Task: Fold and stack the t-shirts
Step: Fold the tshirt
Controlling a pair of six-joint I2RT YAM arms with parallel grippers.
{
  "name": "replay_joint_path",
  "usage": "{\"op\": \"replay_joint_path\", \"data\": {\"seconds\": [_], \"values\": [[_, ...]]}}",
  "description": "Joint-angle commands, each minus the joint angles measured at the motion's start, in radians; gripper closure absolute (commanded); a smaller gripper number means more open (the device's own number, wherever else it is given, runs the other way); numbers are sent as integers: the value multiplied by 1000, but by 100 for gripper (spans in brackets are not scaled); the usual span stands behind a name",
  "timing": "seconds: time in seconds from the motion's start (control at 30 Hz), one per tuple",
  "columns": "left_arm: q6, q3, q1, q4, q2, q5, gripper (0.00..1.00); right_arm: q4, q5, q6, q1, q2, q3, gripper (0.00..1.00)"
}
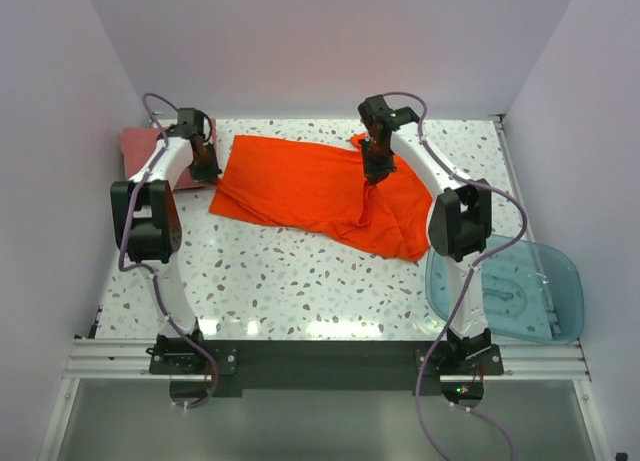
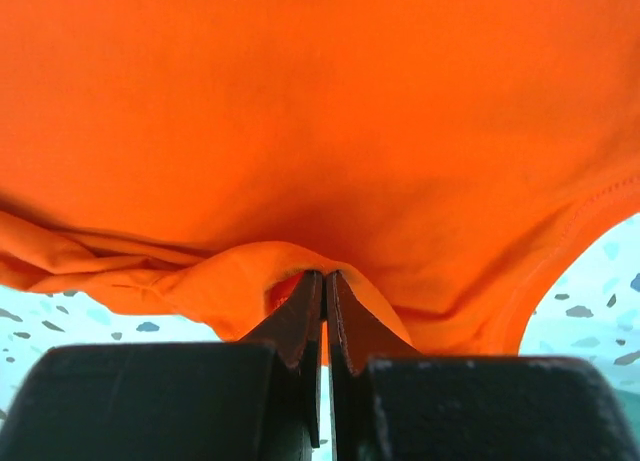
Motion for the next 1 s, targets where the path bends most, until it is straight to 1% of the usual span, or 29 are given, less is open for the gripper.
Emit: {"op": "replay_joint_path", "data": {"seconds": [0.0, 0.17, 0.3, 0.4, 0.67, 0.97], "values": [[24, 80, 7, -28, 25, 40, 100, -55, -8, -53, -4, 39, 102, 100], [28, 138, 7, -48, 65, 69, 100, -82, -8, -65, -13, 67, 159, 100], [29, 208, 7, -79, 98, 101, 100, -89, -8, -63, -28, 65, 170, 100], [26, 236, 9, -87, 112, 98, 100, -93, -5, -62, -39, 62, 179, 100], [14, 273, 21, -99, 144, 83, 100, -113, 24, -71, -76, 42, 177, 100], [8, 321, 24, -113, 180, 83, 100, -135, 35, -79, -99, 56, 190, 100]]}}
